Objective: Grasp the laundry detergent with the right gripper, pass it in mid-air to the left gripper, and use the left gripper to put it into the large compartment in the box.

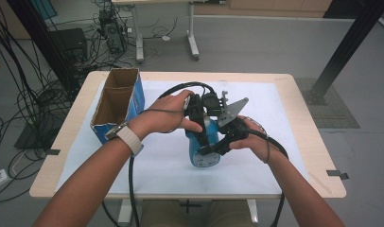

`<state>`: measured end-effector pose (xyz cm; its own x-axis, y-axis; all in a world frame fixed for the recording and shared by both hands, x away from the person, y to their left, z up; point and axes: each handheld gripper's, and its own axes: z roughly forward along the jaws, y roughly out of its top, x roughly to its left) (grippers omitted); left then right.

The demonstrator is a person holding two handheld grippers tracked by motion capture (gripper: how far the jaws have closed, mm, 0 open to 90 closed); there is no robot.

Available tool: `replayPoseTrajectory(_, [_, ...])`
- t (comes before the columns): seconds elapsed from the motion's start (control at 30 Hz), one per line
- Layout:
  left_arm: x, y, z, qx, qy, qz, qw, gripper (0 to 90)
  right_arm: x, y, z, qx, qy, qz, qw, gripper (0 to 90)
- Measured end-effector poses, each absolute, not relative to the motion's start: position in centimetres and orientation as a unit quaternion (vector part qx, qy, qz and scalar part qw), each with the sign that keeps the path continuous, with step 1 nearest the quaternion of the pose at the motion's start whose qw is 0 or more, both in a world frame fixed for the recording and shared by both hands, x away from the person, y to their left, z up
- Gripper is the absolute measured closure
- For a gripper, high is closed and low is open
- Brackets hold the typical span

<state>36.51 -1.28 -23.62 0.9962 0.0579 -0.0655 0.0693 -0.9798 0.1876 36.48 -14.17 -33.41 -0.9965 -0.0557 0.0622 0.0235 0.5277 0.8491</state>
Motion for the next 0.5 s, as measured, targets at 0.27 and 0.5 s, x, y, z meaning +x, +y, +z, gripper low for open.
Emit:
replayPoseTrajectory(0.27, [36.5, -1.32, -23.59, 0.995, 0.032, -0.03, 0.095, 38.0, 36.5, -14.18, -33.39, 0.012, -0.872, -0.488, 0.037, 42.7])
replayPoseTrajectory(0.5, [36.46, -1.32, -23.57, 0.995, 0.031, -0.029, 0.094, 38.0, 36.48, -14.16, -33.39, 0.012, -0.872, -0.488, 0.038, 42.7])
